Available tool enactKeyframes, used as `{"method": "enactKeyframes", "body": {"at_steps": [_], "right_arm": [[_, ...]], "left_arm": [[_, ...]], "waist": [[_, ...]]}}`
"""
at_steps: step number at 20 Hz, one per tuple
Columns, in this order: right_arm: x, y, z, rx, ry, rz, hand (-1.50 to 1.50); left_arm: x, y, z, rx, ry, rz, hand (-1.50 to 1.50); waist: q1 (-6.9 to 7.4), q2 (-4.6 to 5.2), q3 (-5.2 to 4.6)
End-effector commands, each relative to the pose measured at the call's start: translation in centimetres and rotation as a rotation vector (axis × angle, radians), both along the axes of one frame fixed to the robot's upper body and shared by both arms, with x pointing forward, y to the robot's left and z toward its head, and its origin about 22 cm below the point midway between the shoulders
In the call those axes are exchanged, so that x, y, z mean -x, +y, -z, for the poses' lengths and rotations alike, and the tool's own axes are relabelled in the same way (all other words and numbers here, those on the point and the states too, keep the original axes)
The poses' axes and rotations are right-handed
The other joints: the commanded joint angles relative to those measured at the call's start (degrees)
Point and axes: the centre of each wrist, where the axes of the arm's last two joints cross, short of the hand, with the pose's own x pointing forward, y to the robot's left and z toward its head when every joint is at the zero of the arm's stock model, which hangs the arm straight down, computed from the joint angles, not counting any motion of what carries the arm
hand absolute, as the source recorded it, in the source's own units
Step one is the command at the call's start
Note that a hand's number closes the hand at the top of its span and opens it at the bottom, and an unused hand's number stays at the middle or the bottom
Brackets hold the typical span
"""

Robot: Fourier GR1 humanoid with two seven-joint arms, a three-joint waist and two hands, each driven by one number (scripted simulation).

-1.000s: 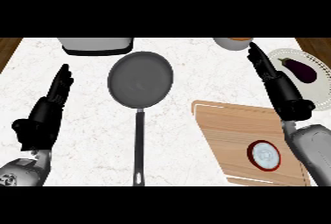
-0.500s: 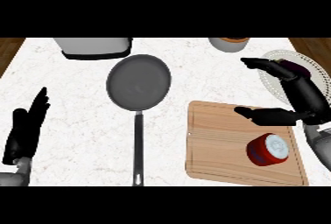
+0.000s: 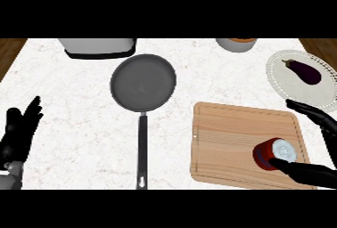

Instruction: Pick the can from the cutting board and place it in the pan

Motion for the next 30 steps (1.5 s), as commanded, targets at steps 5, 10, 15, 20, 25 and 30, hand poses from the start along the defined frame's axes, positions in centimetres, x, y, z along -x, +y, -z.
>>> {"method": "enactKeyframes", "body": {"at_steps": [5,10,15,20,25,30], "right_arm": [[3.3,-0.2,-5.8,0.418,0.047,0.044,-1.50],[3.2,0.9,-10.4,0.787,0.147,0.094,-1.50],[4.5,3.8,-12.5,1.037,0.270,0.131,-1.50],[5.9,6.3,-12.2,1.211,0.371,0.169,-1.50],[4.7,8.1,-9.9,1.301,0.468,0.147,-1.50],[4.8,11.7,-4.9,1.311,0.455,0.154,-1.50]], "left_arm": [[-0.3,1.1,0.4,0.003,0.004,0.000,0.00],[-0.8,0.1,0.4,-0.008,0.015,0.008,0.00],[-1.7,-0.4,-0.2,0.006,0.003,0.054,0.00],[-2.1,-2.0,-0.1,-0.012,-0.010,0.075,0.00],[-2.0,-1.3,0.2,0.011,-0.008,0.092,0.00],[-2.3,0.1,-1.0,-0.011,0.015,0.039,0.00]], "waist": [[0.29,-0.13,-0.18],[1.57,0.15,-0.36],[2.85,0.42,-0.33],[3.90,0.62,-0.19],[4.26,0.72,-0.10],[3.14,0.41,0.01]]}}
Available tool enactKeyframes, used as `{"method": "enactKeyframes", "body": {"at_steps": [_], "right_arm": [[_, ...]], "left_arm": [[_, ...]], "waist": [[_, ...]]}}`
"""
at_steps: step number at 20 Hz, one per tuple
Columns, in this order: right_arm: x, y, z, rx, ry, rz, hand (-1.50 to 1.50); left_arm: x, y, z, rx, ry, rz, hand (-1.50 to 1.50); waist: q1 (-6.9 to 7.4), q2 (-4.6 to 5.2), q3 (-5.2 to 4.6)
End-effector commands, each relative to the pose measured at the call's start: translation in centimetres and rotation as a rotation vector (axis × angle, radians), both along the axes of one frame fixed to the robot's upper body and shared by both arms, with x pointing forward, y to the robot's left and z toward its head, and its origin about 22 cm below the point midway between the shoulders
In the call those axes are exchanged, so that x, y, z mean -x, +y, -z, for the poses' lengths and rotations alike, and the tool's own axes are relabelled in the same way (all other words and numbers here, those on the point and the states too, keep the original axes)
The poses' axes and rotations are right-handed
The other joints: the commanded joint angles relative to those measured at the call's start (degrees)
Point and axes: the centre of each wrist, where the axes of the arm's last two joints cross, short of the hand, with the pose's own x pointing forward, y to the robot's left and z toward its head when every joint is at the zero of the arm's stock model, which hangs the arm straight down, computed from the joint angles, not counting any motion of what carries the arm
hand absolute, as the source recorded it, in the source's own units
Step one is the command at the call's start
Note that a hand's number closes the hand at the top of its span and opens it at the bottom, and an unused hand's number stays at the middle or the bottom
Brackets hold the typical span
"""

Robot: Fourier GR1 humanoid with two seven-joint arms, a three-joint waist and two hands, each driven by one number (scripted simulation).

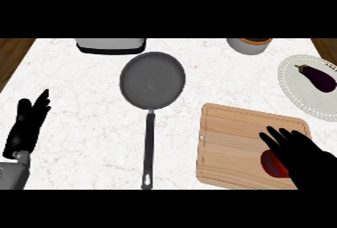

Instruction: Pick the can from the cutting board and place it in the pan

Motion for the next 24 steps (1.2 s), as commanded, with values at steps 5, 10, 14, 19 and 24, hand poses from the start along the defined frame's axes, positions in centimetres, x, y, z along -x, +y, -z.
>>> {"method": "enactKeyframes", "body": {"at_steps": [5,10,14,19,24], "right_arm": [[-1.8,3.6,3.2,0.094,-0.007,0.026,-1.50],[-1.3,2.4,5.2,0.139,0.014,0.016,-1.50],[-1.8,2.0,5.2,0.128,0.039,0.024,-1.50],[-2.4,2.6,7.0,0.131,0.029,0.021,-1.50],[-3.5,1.8,6.3,0.116,0.049,0.029,-1.50]], "left_arm": [[0.7,1.0,0.4,0.010,-0.010,0.000,0.00],[0.1,-1.2,0.3,0.015,0.008,-0.028,0.00],[-0.2,0.6,-0.6,-0.021,-0.006,-0.024,0.00],[0.4,0.1,0.5,-0.001,-0.010,-0.020,0.00],[1.6,1.5,-0.9,-0.008,0.020,-0.017,0.00]], "waist": [[-0.93,-0.21,0.07],[-1.42,-0.28,0.12],[-1.43,-0.27,0.11],[-1.37,-0.27,0.11],[-1.18,-0.29,0.11]]}}
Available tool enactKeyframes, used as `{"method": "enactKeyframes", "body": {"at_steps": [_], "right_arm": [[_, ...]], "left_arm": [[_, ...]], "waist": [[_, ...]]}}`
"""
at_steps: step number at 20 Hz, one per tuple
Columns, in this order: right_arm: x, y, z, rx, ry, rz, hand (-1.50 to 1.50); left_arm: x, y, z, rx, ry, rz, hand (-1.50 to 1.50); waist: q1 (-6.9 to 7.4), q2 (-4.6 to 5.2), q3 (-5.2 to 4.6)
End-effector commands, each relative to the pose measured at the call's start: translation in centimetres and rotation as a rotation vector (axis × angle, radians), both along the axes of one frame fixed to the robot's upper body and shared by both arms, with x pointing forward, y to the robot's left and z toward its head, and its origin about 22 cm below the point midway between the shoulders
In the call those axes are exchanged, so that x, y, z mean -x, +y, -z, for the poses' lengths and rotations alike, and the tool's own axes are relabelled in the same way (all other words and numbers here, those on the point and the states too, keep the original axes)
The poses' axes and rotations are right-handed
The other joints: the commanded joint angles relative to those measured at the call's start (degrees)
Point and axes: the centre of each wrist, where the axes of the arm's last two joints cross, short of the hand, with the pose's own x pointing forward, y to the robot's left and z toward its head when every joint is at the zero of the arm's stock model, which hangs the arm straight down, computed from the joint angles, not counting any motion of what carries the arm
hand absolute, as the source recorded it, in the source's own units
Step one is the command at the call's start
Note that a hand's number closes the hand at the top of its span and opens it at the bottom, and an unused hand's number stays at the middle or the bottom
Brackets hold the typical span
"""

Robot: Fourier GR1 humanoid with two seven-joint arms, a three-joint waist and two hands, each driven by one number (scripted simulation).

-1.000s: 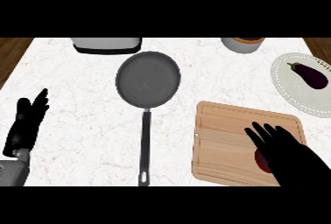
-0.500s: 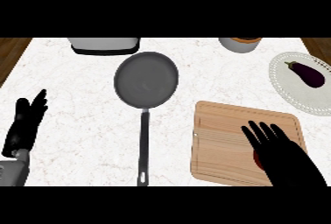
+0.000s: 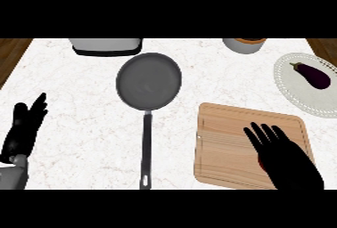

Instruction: Pick the can from the cutting board and place it in the pan

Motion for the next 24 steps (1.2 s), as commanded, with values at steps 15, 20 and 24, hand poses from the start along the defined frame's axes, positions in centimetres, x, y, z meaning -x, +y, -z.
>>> {"method": "enactKeyframes", "body": {"at_steps": [15,20,24], "right_arm": [[-2.0,-0.4,5.5,0.059,0.041,0.065,-1.50],[-2.6,-1.2,4.1,0.138,-0.065,-0.083,1.50],[-3.1,-2.1,3.9,0.133,-0.094,-0.081,1.50]], "left_arm": [[-1.0,0.6,-1.4,0.002,-0.021,-0.003,0.00],[-0.4,0.8,-0.1,0.000,0.000,-0.013,0.00],[-1.1,-1.0,-0.3,0.002,-0.005,0.012,0.00]], "waist": [[0.04,0.05,0.01],[0.10,0.04,0.00],[-0.06,0.02,0.00]]}}
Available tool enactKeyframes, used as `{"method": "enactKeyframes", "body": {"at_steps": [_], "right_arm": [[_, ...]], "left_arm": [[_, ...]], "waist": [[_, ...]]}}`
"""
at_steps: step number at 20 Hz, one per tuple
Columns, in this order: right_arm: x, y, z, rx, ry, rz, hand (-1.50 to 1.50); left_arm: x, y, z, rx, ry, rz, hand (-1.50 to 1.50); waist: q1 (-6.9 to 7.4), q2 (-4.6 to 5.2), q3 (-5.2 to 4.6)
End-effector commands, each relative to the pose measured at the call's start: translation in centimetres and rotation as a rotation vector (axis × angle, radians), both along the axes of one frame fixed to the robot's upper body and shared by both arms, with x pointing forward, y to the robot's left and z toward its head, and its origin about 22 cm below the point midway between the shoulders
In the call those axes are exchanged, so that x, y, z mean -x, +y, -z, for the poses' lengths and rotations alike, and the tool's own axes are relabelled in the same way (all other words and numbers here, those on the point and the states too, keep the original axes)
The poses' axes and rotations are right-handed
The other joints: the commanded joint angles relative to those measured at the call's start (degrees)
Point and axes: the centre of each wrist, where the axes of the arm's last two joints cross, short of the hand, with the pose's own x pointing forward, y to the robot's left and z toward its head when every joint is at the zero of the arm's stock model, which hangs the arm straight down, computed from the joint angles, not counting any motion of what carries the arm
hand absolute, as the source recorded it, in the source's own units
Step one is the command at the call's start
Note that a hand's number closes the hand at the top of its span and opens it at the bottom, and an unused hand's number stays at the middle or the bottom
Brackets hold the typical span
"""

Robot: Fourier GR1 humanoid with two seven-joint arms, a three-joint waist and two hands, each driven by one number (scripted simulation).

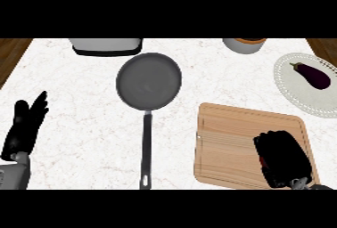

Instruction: Pick the can from the cutting board and place it in the pan

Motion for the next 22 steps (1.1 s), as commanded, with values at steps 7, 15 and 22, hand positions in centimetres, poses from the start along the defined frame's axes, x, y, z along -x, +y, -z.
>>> {"method": "enactKeyframes", "body": {"at_steps": [7,15,22], "right_arm": [[-9.9,-4.9,-2.4,-0.319,0.033,-0.178,1.50],[-15.4,-7.8,-1.5,-0.531,-0.078,-0.258,1.50],[-17.4,-5.9,-6.1,-0.810,-0.382,-0.489,1.50]], "left_arm": [[-1.2,-1.2,-0.6,-0.007,-0.037,0.067,0.00],[-1.7,-1.3,-0.7,-0.002,-0.024,0.040,0.00],[0.0,0.0,0.4,0.000,-0.016,0.027,0.00]], "waist": [[4.12,1.49,0.29],[2.83,1.06,0.22],[1.43,0.33,0.10]]}}
